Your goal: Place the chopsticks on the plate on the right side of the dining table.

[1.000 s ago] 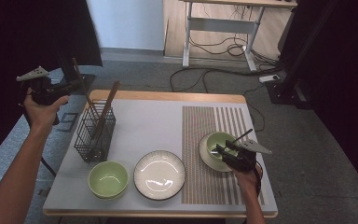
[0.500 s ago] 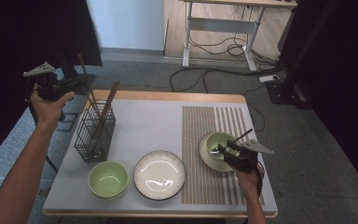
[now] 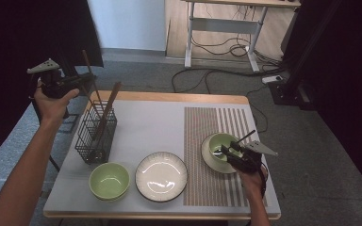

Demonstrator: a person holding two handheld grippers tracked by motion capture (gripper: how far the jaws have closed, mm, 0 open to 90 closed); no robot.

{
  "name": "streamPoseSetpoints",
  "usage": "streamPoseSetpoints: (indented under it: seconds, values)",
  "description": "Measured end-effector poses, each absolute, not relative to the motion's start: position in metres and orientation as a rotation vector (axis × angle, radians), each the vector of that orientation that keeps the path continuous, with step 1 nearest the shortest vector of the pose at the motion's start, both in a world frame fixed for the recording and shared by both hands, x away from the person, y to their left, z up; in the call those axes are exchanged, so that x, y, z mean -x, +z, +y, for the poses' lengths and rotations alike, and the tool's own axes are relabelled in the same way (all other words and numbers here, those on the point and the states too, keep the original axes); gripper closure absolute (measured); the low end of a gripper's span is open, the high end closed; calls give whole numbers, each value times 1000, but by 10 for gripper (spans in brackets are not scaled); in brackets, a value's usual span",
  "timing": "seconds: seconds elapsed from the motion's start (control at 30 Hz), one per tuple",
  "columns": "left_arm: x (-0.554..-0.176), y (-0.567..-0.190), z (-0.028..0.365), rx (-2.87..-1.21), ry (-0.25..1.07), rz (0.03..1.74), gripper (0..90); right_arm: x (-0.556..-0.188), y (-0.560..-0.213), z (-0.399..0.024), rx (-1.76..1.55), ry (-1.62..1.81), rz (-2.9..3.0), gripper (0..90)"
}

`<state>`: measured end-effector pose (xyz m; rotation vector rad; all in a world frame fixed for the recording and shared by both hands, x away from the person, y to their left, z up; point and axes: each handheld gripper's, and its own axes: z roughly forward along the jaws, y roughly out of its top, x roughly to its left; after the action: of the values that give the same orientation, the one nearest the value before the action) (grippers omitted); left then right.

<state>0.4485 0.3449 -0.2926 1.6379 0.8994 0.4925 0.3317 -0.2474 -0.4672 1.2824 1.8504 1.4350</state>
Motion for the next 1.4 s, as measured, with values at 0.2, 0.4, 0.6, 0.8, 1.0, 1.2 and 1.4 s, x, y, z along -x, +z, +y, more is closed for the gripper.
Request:
streamPoseSetpoints:
  seconds: [0.2,0.4,0.6,0.8,1.0,1.2,1.4]
  values:
    - [-447,-291,341,-1639,494,892,847,-332,-467,-247,-1283,1435,1852,499]
    - [-448,-293,338,-1645,482,883,847,-331,-467,-247,-1280,1435,1851,499]
    - [-447,-292,334,-1646,474,874,847,-332,-467,-248,-1284,1439,1848,499]
    - [-444,-297,329,-1649,458,871,847,-332,-466,-246,-1274,1441,1853,499]
    - [-439,-300,325,-1659,450,863,847,-332,-464,-244,-1264,1448,1857,499]
    - [-433,-306,319,-1658,439,858,847,-333,-462,-241,-1257,1462,1856,499]
    - [-425,-310,314,-1667,438,851,847,-331,-459,-239,-1242,1475,1861,499]
